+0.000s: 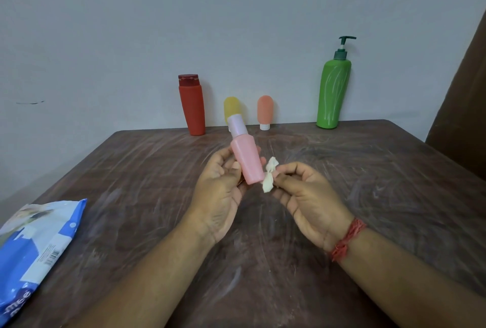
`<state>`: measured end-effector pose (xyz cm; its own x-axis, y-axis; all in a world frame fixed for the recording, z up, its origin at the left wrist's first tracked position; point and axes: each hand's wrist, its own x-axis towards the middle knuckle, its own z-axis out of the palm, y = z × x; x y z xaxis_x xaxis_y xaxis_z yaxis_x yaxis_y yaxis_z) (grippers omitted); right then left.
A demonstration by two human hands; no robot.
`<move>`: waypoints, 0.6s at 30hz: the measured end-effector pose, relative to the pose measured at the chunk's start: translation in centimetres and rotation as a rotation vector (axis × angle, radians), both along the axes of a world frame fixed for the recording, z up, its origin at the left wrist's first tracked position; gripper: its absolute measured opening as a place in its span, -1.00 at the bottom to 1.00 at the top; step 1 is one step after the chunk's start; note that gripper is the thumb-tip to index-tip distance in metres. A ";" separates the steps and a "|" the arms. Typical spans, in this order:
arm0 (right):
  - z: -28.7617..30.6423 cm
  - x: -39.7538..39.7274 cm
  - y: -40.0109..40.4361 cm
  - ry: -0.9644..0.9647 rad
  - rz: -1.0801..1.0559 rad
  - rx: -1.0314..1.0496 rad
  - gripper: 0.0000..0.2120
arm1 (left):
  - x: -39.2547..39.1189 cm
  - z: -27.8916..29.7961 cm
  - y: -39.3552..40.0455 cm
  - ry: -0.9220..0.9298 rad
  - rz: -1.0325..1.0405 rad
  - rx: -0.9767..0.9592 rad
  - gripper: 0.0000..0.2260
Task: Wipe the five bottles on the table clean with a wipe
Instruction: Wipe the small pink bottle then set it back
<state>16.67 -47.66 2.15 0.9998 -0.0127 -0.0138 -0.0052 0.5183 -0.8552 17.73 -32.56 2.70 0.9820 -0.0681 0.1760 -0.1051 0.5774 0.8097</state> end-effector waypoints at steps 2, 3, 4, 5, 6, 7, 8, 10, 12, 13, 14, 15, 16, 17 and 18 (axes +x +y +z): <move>-0.4 -0.2 0.2 0.001 0.071 -0.024 -0.92 | -0.2 -0.1 -0.3 -0.004 -0.006 0.026 -0.71; -0.6 -0.3 0.3 0.006 0.130 -0.054 -0.93 | -0.2 -0.1 -0.3 -0.002 -0.011 0.027 -0.71; -0.8 -0.4 0.5 0.006 0.179 -0.093 -0.92 | -0.2 -0.1 -0.3 0.000 -0.020 0.020 -0.71; -0.9 -0.3 0.5 -0.002 0.198 -0.124 -0.91 | -0.2 -0.1 -0.3 0.001 -0.030 0.007 -0.71; -0.8 -0.2 0.4 -0.016 0.180 -0.135 -0.91 | -0.2 -0.1 -0.2 -0.001 -0.039 -0.006 -0.72; -0.7 -0.1 0.2 -0.039 0.130 -0.139 -0.91 | -0.2 0.0 -0.2 -0.005 -0.045 -0.015 -0.73; -0.6 0.1 -0.1 -0.079 0.066 -0.165 -0.89 | -0.2 0.0 -0.2 -0.007 -0.046 -0.016 -0.74; -0.5 0.4 -0.6 -0.200 -0.017 -0.297 -0.81 | -0.2 -0.2 -0.3 -0.009 -0.038 0.008 -0.75; -0.5 0.4 -0.8 -0.304 -0.013 -0.423 -0.79 | -0.1 -0.5 -0.5 -0.008 -0.021 0.042 -0.76; -0.6 0.4 -0.9 -0.325 -0.005 -0.457 -0.79 | 0.0 -0.7 -0.5 -0.010 -0.014 0.054 -0.76; -0.6 0.4 -0.9 -0.332 -0.002 -0.467 -0.79 | 0.1 -0.9 -0.5 -0.010 -0.003 0.067 -0.77; -0.6 0.5 -1.0 -0.334 -0.004 -0.464 -0.78 | 0.1 -1.0 -0.6 -0.006 0.016 0.084 -0.78; -0.7 0.6 -1.1 -0.336 -0.006 -0.455 -0.77 | 0.2 -1.1 -0.6 0.004 0.047 0.112 -0.80; -0.7 0.7 -1.2 -0.337 -0.006 -0.449 -0.76 | 0.2 -1.2 -0.6 0.015 0.090 0.160 -0.84; -0.7 0.7 -1.2 -0.339 -0.006 -0.453 -0.76 | 0.3 -1.3 -0.6 0.017 0.141 0.239 -0.87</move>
